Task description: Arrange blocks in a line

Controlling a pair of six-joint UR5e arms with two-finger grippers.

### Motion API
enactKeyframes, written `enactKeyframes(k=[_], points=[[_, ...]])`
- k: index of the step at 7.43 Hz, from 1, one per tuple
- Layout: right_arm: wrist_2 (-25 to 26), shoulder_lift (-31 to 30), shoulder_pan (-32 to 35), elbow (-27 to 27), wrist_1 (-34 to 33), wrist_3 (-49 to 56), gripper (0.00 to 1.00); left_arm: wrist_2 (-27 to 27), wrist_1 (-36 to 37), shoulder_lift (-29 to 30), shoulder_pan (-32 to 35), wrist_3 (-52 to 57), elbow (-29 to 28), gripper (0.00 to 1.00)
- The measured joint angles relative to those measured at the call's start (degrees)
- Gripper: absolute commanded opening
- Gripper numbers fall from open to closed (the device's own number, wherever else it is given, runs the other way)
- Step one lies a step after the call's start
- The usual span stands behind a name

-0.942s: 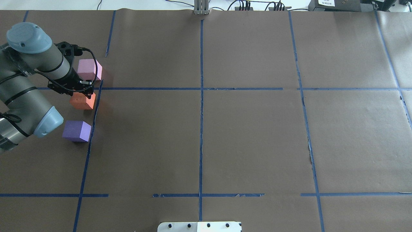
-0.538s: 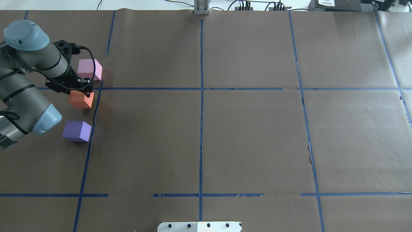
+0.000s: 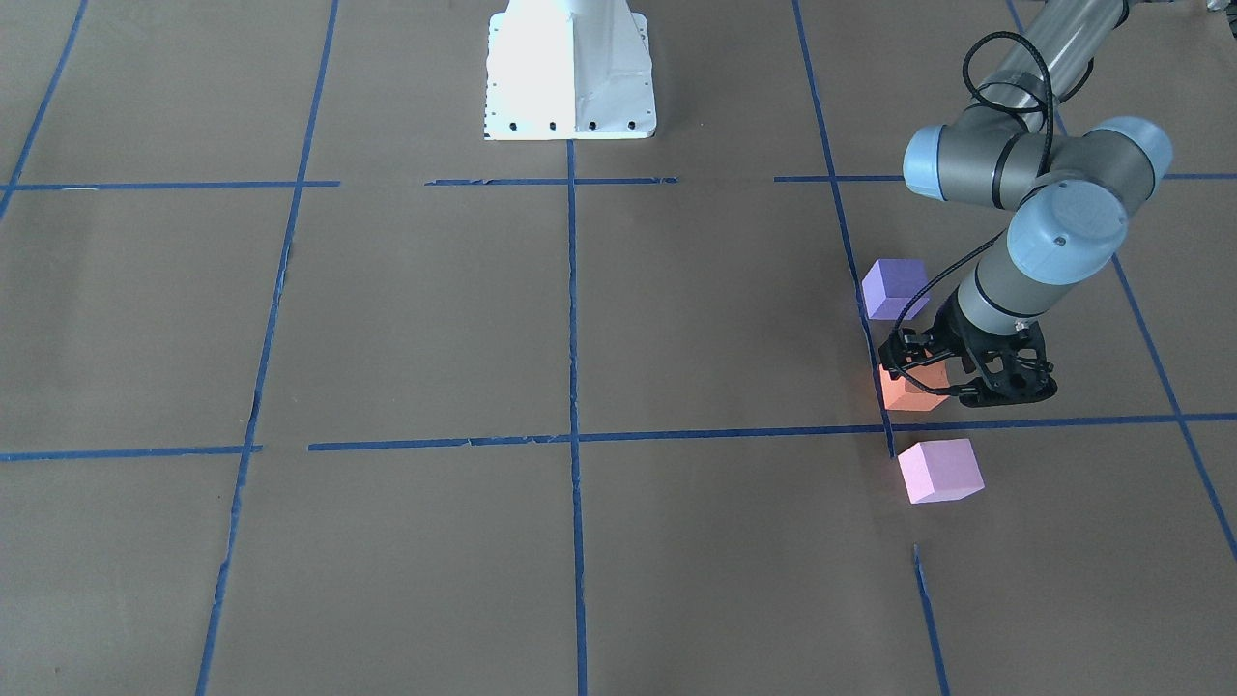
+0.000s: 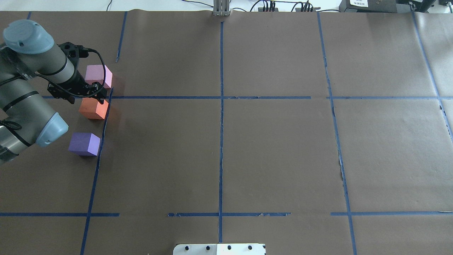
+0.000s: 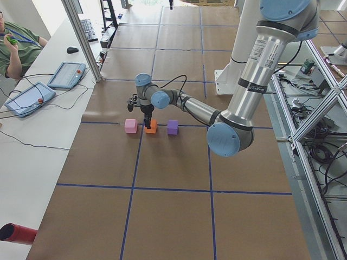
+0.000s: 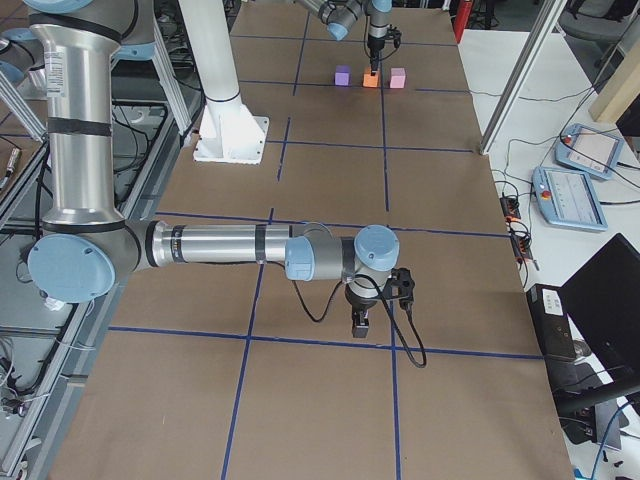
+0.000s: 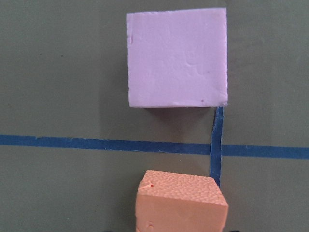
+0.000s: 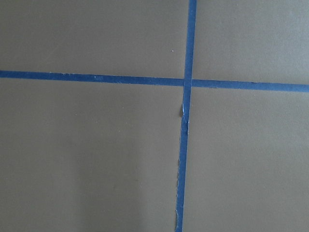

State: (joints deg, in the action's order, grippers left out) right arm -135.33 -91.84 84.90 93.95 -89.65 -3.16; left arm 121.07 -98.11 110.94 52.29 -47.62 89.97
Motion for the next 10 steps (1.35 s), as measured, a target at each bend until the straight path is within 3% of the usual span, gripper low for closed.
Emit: enactKeyframes(k=[3, 5, 10], points=[[0.03, 0.02, 0.0, -0.02, 0.0, 0.0, 1.0, -0.19, 0.91, -0.98, 2.32, 2.29, 5.97, 1.0], [0.02, 0.0, 0.0, -0.01, 0.0, 0.0, 1.0, -0.03, 4.24, -2.43, 7.7, 6.1, 10.87, 1.0], [0.02, 0.01, -0.05, -0.04, 0.0, 0.0, 1.0, 7.44, 11.37, -6.61, 28.71, 30.51, 7.04, 1.0]])
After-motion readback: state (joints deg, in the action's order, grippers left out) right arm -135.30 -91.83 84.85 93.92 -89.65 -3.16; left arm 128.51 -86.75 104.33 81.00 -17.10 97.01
